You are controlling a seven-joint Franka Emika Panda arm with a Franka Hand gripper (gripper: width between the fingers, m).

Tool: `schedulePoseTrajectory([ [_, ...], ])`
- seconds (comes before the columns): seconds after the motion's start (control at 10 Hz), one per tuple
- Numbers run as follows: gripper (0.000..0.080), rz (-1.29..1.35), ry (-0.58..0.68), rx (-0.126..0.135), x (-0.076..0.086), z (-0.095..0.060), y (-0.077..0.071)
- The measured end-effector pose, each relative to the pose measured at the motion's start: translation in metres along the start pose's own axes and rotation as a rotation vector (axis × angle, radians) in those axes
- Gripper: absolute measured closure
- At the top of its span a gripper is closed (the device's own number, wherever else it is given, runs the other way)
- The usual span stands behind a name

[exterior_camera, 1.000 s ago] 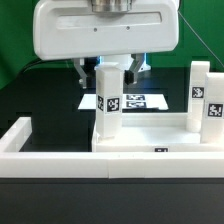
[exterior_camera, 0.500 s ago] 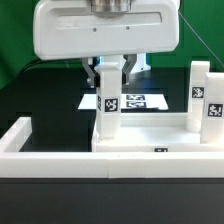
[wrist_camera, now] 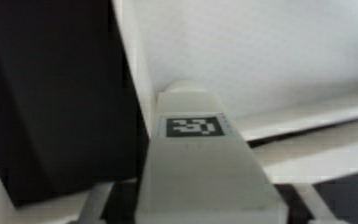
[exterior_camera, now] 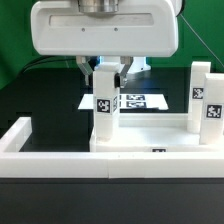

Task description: Assemble desk

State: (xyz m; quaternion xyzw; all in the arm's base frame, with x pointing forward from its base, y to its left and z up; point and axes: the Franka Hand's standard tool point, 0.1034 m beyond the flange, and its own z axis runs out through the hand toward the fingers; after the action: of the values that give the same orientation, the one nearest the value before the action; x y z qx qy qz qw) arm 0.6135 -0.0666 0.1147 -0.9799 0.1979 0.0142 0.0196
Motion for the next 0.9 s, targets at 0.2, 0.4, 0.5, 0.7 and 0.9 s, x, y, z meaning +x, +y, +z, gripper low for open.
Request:
schedulePoseTrajectory([
  [0.2, 0.0512, 0.289, 0.000, 0.019, -0.0001, 0.0005, -0.0009],
  [0.4, 0.0511, 0.555, -0.014, 0.020, -0.0007, 0.0005, -0.0003],
  [0.5, 0.0511, 0.640, -0.015, 0.019, -0.0006, 0.0007, -0.0003],
  [0.7, 0.0510, 0.716, -0.015, 0.019, -0.0004, 0.0007, -0.0007],
  [0.9, 0.0282, 0.707, -0.016, 0.018, -0.0007, 0.0012, -0.0008],
])
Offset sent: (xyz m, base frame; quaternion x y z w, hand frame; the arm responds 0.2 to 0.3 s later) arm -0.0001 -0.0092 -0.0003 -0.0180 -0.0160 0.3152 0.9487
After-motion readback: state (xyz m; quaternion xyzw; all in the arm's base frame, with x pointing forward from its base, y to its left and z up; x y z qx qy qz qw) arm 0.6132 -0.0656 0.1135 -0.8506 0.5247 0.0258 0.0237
